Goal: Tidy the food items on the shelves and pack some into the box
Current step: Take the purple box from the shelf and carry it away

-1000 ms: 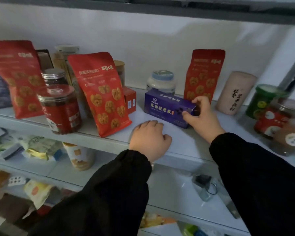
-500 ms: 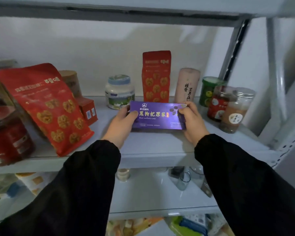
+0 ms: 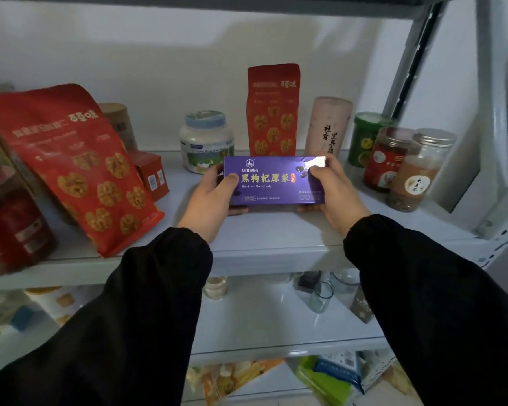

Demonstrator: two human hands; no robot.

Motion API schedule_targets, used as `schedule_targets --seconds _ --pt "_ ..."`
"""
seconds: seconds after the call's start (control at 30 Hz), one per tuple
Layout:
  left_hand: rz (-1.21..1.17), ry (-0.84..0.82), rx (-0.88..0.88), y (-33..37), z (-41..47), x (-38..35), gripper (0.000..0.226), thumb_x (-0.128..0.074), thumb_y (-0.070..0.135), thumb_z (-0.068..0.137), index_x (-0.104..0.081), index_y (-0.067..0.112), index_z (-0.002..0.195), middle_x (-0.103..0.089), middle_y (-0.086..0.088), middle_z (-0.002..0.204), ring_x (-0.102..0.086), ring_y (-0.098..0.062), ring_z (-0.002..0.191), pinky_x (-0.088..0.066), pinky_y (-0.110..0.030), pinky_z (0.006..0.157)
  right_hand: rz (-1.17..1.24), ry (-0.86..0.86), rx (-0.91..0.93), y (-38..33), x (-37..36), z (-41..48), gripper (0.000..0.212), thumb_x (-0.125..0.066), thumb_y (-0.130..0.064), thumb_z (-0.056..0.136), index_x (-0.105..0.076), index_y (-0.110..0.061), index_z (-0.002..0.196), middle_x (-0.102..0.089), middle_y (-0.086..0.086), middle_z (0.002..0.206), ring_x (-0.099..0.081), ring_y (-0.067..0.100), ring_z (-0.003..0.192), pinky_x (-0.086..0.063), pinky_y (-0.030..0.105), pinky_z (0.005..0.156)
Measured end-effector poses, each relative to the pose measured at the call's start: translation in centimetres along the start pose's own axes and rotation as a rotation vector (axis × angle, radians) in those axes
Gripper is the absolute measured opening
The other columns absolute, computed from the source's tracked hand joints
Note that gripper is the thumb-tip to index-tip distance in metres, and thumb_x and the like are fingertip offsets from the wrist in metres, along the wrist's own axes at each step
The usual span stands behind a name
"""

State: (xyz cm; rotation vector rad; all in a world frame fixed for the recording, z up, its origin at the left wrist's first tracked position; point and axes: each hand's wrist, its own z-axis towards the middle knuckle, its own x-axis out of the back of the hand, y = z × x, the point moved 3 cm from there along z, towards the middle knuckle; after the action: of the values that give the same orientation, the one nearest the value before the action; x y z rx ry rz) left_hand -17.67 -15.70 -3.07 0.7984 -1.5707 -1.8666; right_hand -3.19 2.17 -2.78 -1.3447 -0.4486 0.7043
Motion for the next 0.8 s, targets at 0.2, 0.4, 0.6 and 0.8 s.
schedule_targets --seconds 0.2,0.4,0.6,0.8 --pt "-0.013 -0.028 -0.023 -0.29 -0.05 0.31 0.028 -0.053 0.020 0.107 -0.054 0.027 0.133 -0.075 0.005 0.111 -0.075 -0.010 0.100 -0.062 -0.038 0.085 0.020 0.003 0.006 -0.04 0.07 -0.15 0.035 -0.050 -0.006 0.089 -0.058 -0.028 0.115 -0.075 0.001 0.104 -0.075 0.017 0.088 -0.058 0.037 0.072" --pt "-0.014 -0.046 -0.066 -0.25 0.02 0.63 0.039 -0.048 0.000 0.101 -0.049 0.029 0.127 -0.068 -0.001 0.118 -0.074 -0.008 0.093 -0.059 -0.034 0.078 -0.053 -0.066 0.071 -0.51 0.07 -0.60 0.052 -0.042 0.007 0.085 -0.055 -0.026 0.123 -0.063 0.007 0.120 -0.069 0.005 0.090 -0.054 0.019 0.068" --pt "-0.029 -0.025 -0.036 -0.58 0.33 0.75 0.042 -0.052 0.002 0.101 -0.045 0.028 0.132 -0.067 -0.005 0.121 -0.074 -0.010 0.095 -0.061 -0.039 0.081 0.020 -0.019 0.027 -0.25 0.32 -0.29 0.049 -0.049 -0.009 0.072 -0.054 -0.024 0.119 -0.067 0.004 0.113 -0.072 0.015 0.093 -0.056 0.029 0.071" --pt "0.018 0.047 0.001 -0.37 0.16 0.54 0.038 -0.055 0.030 0.106 -0.041 0.032 0.141 -0.065 0.006 0.118 -0.074 -0.014 0.097 -0.061 -0.034 0.064 0.124 0.046 -0.030 -0.14 0.60 -0.06 0.027 -0.058 -0.017 0.101 -0.058 -0.020 0.129 -0.077 0.005 0.111 -0.076 0.022 0.094 -0.063 0.049 0.077"
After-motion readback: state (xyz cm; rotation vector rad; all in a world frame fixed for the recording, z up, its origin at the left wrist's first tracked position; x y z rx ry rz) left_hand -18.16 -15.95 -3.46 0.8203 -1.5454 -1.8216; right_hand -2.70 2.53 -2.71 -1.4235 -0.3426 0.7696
